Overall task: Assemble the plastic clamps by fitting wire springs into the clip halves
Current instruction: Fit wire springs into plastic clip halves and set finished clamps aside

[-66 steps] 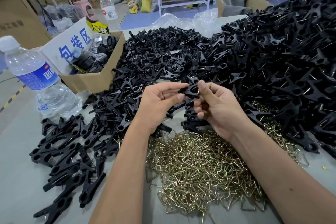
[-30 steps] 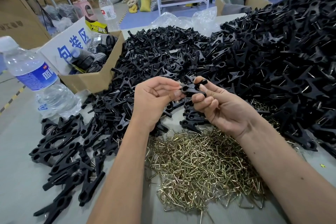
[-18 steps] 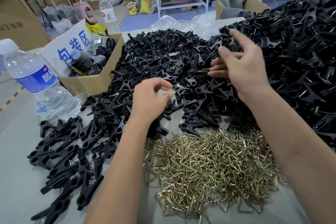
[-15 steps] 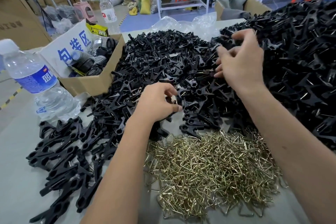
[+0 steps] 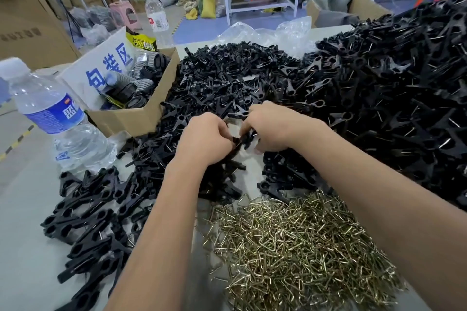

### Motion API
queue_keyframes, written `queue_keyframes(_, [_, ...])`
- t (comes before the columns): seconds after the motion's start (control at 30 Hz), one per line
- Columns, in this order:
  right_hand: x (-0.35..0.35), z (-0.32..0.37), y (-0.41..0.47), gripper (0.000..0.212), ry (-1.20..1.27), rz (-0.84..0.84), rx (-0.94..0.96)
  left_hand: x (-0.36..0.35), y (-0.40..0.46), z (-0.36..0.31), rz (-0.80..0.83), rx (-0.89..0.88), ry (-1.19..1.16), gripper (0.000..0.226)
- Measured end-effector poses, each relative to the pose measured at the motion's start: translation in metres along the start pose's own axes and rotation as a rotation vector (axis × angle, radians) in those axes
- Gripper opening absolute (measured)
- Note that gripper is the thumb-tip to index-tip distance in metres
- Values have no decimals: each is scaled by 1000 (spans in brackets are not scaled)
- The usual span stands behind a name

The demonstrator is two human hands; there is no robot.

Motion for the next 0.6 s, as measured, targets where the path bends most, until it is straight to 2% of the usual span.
queue_keyframes(0.17, [1, -7, 4, 22, 46, -67, 12, 10, 5, 18, -58, 80, -138, 20])
queue_keyframes(0.4, [-3, -11, 0, 21, 97, -18, 81, 13, 12, 33, -119, 158, -178, 18])
queue_keyframes(0.47, [4, -13, -2, 13, 152, -60, 78, 16, 11, 38, -148, 183, -242, 26])
queue_keyframes(0.6, [21, -29, -10, 26, 284, -176, -27, 24, 10, 43, -212, 188, -374, 30])
Point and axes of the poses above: each hand's wrist, its own y-axis towards the middle knuckle, its own x-axis out of the back of the hand, z = x × y, the point moved 9 cm from there along y, towards the middle knuckle, and after that the axes turned 3 degrees about -z, right-handed, at the moved point
